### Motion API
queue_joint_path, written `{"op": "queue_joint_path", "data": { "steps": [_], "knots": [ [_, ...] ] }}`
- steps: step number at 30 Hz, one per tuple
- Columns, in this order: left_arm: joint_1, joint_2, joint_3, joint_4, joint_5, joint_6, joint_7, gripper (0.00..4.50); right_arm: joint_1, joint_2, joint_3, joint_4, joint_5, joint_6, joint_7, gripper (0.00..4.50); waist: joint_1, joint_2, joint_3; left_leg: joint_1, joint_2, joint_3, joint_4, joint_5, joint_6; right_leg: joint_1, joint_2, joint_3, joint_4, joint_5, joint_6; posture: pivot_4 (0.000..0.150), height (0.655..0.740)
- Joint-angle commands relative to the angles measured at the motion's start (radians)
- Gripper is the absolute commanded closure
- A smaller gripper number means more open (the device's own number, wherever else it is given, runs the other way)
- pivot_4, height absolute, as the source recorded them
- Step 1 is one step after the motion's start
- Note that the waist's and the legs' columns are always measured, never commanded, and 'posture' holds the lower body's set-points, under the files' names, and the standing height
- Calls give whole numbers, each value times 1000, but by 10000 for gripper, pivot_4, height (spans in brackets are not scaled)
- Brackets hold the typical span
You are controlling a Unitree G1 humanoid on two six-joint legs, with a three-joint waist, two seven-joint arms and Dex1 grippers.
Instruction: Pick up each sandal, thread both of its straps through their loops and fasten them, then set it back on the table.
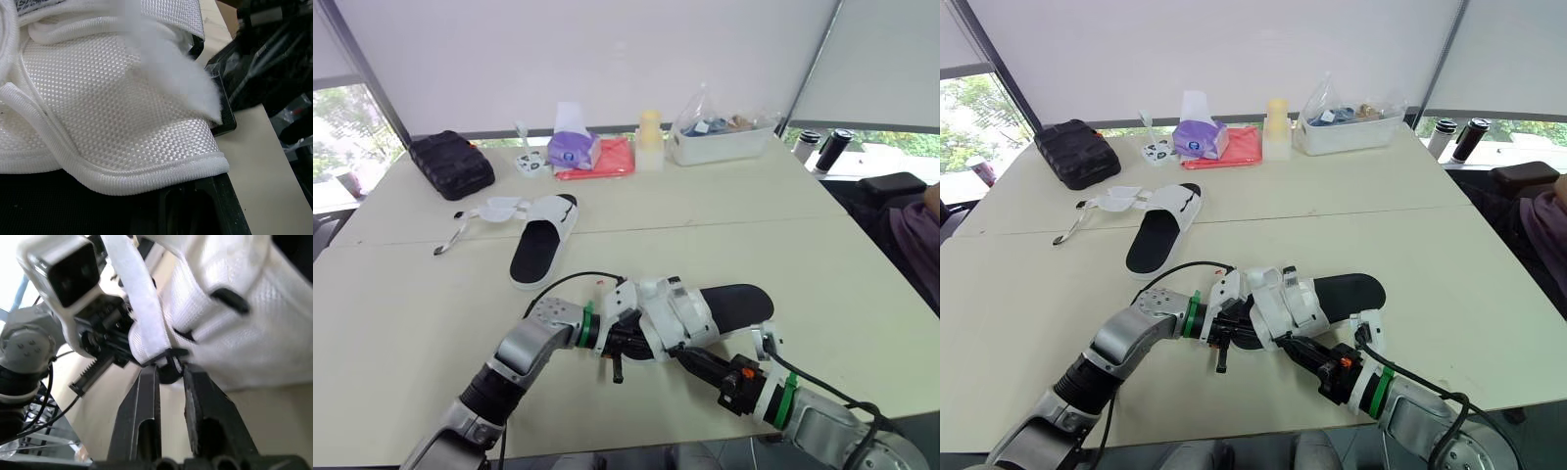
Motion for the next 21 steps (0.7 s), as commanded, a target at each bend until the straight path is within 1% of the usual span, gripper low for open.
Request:
{"op": "queue_joint_path", "data": {
  "steps": [1,3,7,14,18,21],
  "knots": [
    [12,-2,-29,9,5,4,-11,45000,-14,-4,-5,-57,40,-13,12,38761,0,0,0,0,0,0,0,0,0,0,0,0,0,0,0,1500,7400],
    [11,-2,-29,10,6,3,-11,45000,-10,-7,-2,-61,43,-11,15,44034,0,0,0,0,0,0,0,0,0,0,0,0,0,0,0,1500,7400],
    [12,-3,-27,10,6,5,-8,45000,17,-34,12,-65,30,-4,40,44034,0,0,0,0,0,0,0,0,0,0,0,0,0,0,0,1500,7400],
    [14,-4,-24,11,6,6,-3,45000,107,-137,58,-55,-4,17,120,44034,1,0,0,0,0,0,0,0,0,0,0,0,0,0,0,1500,7400],
    [15,-1,-23,8,5,9,-5,45000,172,-201,76,-52,-66,-5,177,44034,1,0,0,0,0,0,0,0,0,1,0,0,-1,0,0,1500,7400],
    [14,1,-24,8,5,9,-9,45000,209,-232,70,-61,-84,-23,210,44034,1,0,0,1,0,0,0,0,0,1,0,0,-1,0,0,1500,7400]
  ]
}}
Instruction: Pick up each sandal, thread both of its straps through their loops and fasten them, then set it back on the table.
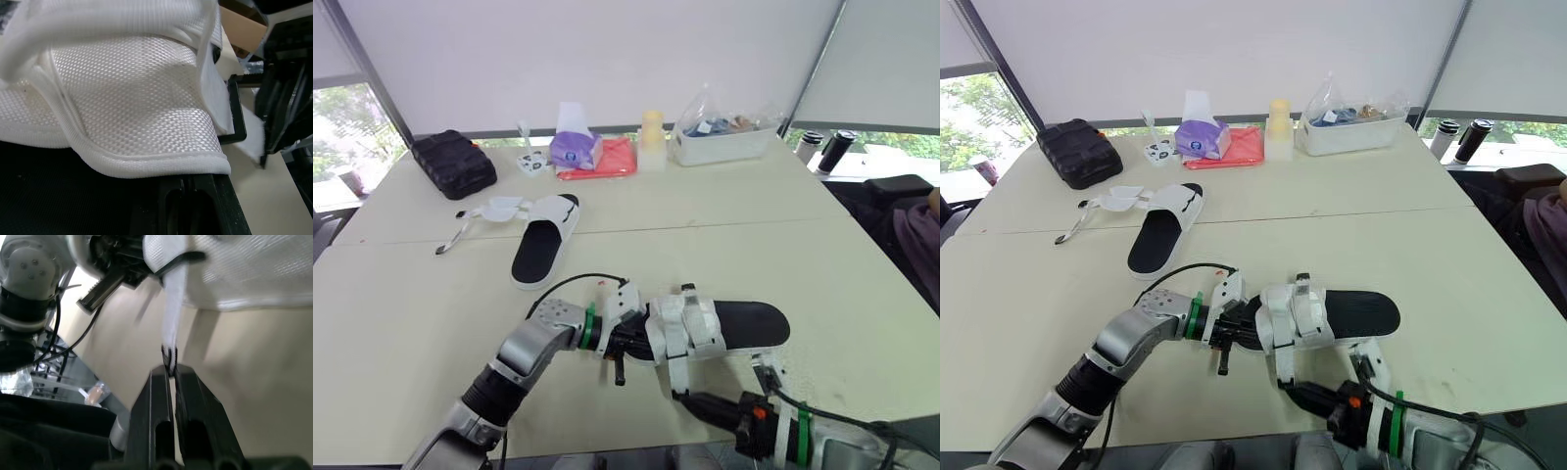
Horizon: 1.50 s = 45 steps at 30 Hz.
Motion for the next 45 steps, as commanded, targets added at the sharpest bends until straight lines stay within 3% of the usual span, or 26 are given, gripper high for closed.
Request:
{"op": "queue_joint_path", "data": {
  "steps": [1,9,15,20,26,31,41,45],
  "knots": [
    [12,7,-23,6,7,8,-10,45000,52,-35,10,-27,-24,-10,54,44034,0,0,0,0,0,0,0,0,0,0,0,0,0,0,0,1500,7400],
    [6,7,-27,16,10,3,-18,45000,146,-181,48,-79,-153,-65,161,44034,2,0,0,0,0,0,0,0,0,1,0,0,0,0,0,1500,7400],
    [3,7,-25,25,16,0,-26,45000,186,-268,-44,-185,-87,-50,205,44034,3,0,0,1,0,0,0,0,0,2,-1,0,-1,0,1,1500,7400],
    [-3,1,-31,36,23,-9,-28,45000,-24,-218,-148,-174,290,-2,73,44034,0,-2,0,1,0,0,1,0,0,2,-1,0,-1,0,0,1500,7400],
    [-4,-6,-29,43,29,-16,-21,45000,-285,-130,-108,-51,631,-12,-152,44034,3,-2,1,0,0,0,1,0,0,1,-1,0,-1,0,0,1500,7400],
    [-2,-9,-25,43,31,-18,-12,45000,-437,-53,-73,62,704,-20,-294,44034,2,-2,1,-1,0,0,1,0,0,0,-1,0,-1,0,0,1500,7400],
    [6,-19,-18,40,31,-17,9,45000,-539,10,-17,238,561,47,-360,44034,2,-1,0,-1,-1,0,1,0,0,0,-1,0,0,0,0,1500,7400],
    [7,-20,-15,39,31,-18,11,45000,-551,18,-49,246,547,57,-355,30665,2,-1,0,-1,-1,0,1,0,0,0,-1,0,0,0,0,1500,7400]
  ]
}}
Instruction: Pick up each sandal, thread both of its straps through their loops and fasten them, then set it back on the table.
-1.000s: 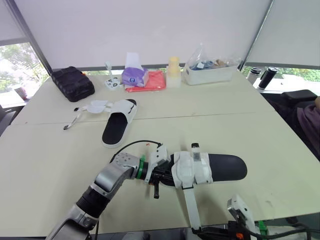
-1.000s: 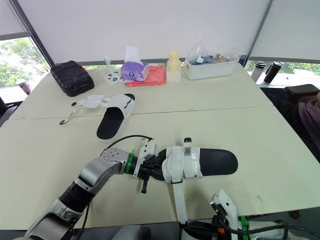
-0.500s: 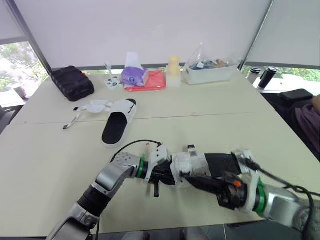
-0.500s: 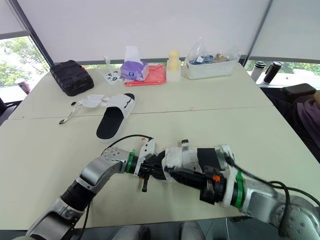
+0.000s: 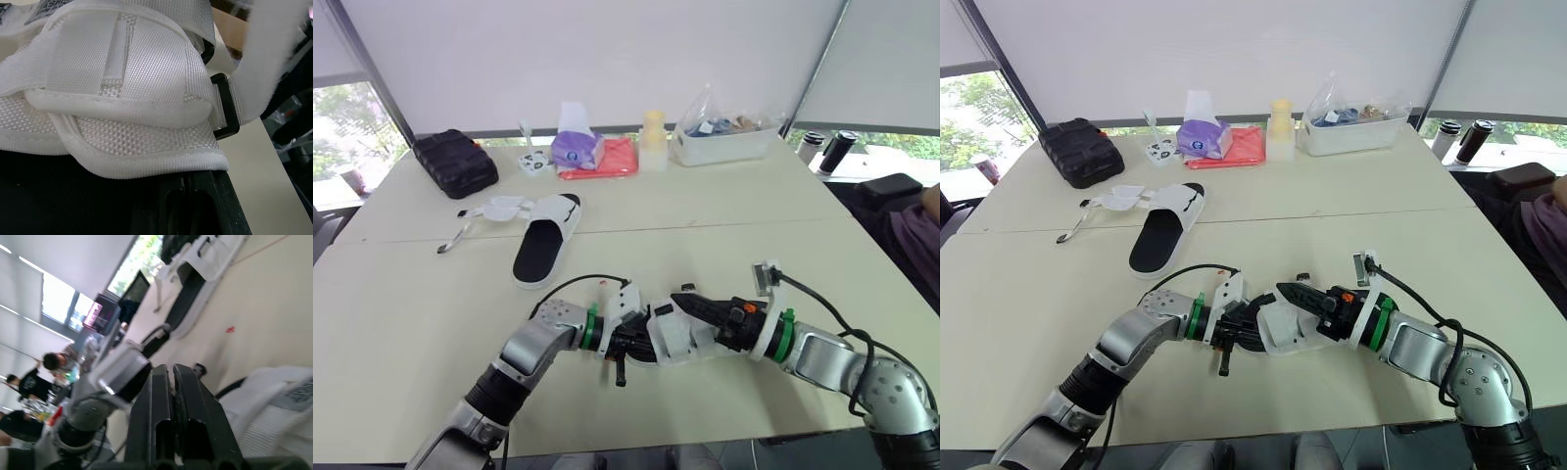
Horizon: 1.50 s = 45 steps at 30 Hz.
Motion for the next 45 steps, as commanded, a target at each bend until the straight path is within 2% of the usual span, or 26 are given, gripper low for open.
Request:
{"op": "queue_joint_path", "data": {
  "steps": [1,4,8,10,12,14,18,20,24,30,34,43,45],
  "knots": [
    [10,-4,-13,10,20,6,29,45000,-21,-5,-45,-16,-24,-4,22,25860,0,0,0,0,0,0,0,0,0,0,0,0,0,0,0,1500,7400],
    [10,-3,-12,10,20,6,29,45000,-44,-71,-91,-2,-207,-76,80,10445,0,0,0,0,0,0,0,0,0,0,0,0,0,0,0,1500,7400],
    [13,1,-10,8,20,5,28,45000,5,-251,-85,-36,-581,-267,263,10445,0,0,0,0,-2,0,1,0,0,0,-1,0,0,0,0,1500,7400],
    [13,6,-9,8,19,5,24,45000,82,-323,-63,-52,-762,-406,356,10445,-2,0,0,0,-2,0,0,0,0,0,0,0,0,0,1,1500,7400],
    [11,10,-11,10,19,4,19,45000,207,-391,-45,-45,-1018,-659,441,10445,0,0,0,0,-1,0,0,0,0,0,0,0,0,-1,1,1500,7400],
    [10,14,-12,9,19,3,15,45000,282,-389,-58,-18,-1150,-849,489,10445,-3,0,0,0,-2,0,0,0,0,0,0,0,0,-1,2,1500,7400],
    [18,18,-20,2,16,8,10,45000,368,-336,-47,123,-1542,-1425,399,10445,-6,0,0,4,-2,4,0,0,0,2,0,2,1,-1,2,1500,7400],
    [24,20,-21,-6,14,13,11,45000,362,-313,-26,192,-1705,-1608,329,10445,-5,0,0,5,-2,4,0,0,0,3,0,2,1,-1,2,1500,7400],
    [35,24,-22,-24,10,26,16,45000,301,-254,-5,333,-1949,-1849,169,10445,-5,0,0,6,-2,5,0,3,-5,3,1,3,2,-1,2,1500,7400],
    [54,43,-13,-57,4,51,29,45000,177,-205,7,486,-2214,-2060,-61,10445,-7,0,0,6,-2,5,0,4,-6,2,1,5,3,-1,1,1500,7400],
    [64,51,-7,-77,1,63,40,45000,114,-163,30,509,-2388,-2194,-224,10445,-11,1,0,7,-2,5,-2,4,-7,2,2,5,3,-1,1,1500,7400],
    [83,79,5,-109,-10,80,57,45000,222,-209,27,510,-2445,-2215,-335,10445,-27,0,0,11,-1,6,-4,4,-7,5,3,7,4,-2,0,1500,7400],
    [80,80,3,-107,-9,76,57,45000,250,-220,14,488,-2440,-2205,-349,10445,-28,0,0,13,-2,6,-4,2,-3,7,3,8,3,-2,0,1500,7400]
  ]
}}
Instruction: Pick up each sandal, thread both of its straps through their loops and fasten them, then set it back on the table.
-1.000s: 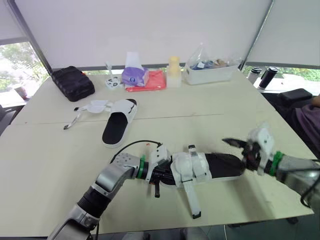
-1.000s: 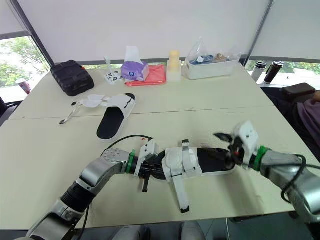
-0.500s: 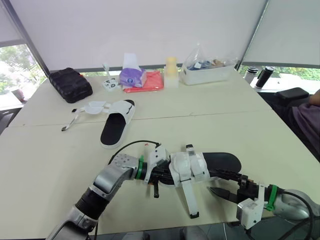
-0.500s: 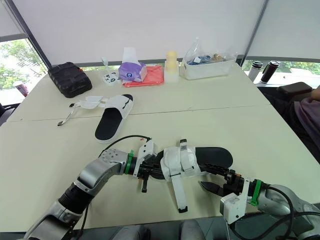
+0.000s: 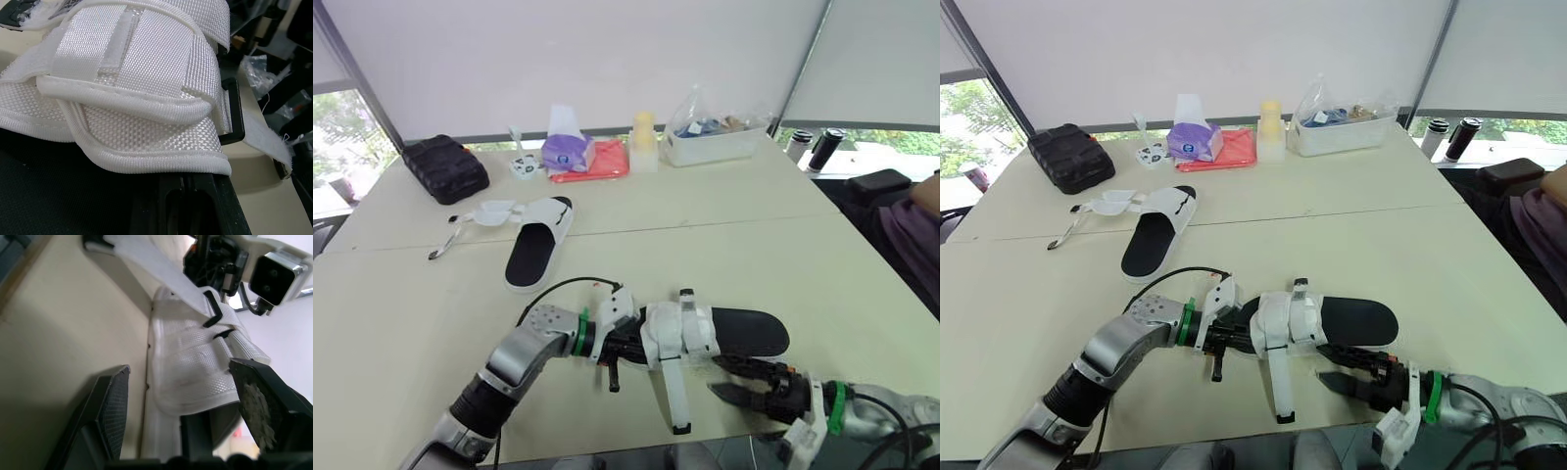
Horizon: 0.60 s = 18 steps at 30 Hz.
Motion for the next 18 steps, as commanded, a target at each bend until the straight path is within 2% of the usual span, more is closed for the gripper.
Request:
{"op": "queue_joint_path", "data": {
  "steps": [1,3,9,18],
  "knots": [
    [17,18,-13,9,9,20,5,45000,38,-23,-40,-31,6,30,-31,10445,-1,0,0,1,0,0,0,0,0,1,0,0,0,0,0,1500,7400],
    [15,19,-13,12,7,20,4,45000,39,-27,-88,-27,9,97,-62,10445,-2,0,0,2,0,0,0,0,1,1,0,0,0,-1,-1,1500,7400],
    [3,9,-23,28,7,14,-5,45000,115,-21,-58,-188,20,34,-52,10445,-1,0,0,2,2,0,-1,-1,1,1,2,1,0,-1,-2,1500,7400],
    [3,4,-26,27,7,18,-3,45000,-42,54,104,-138,-108,78,-89,10445,0,0,0,3,2,0,0,0,1,3,2,1,0,-2,-3,1500,7400]
  ]
}}
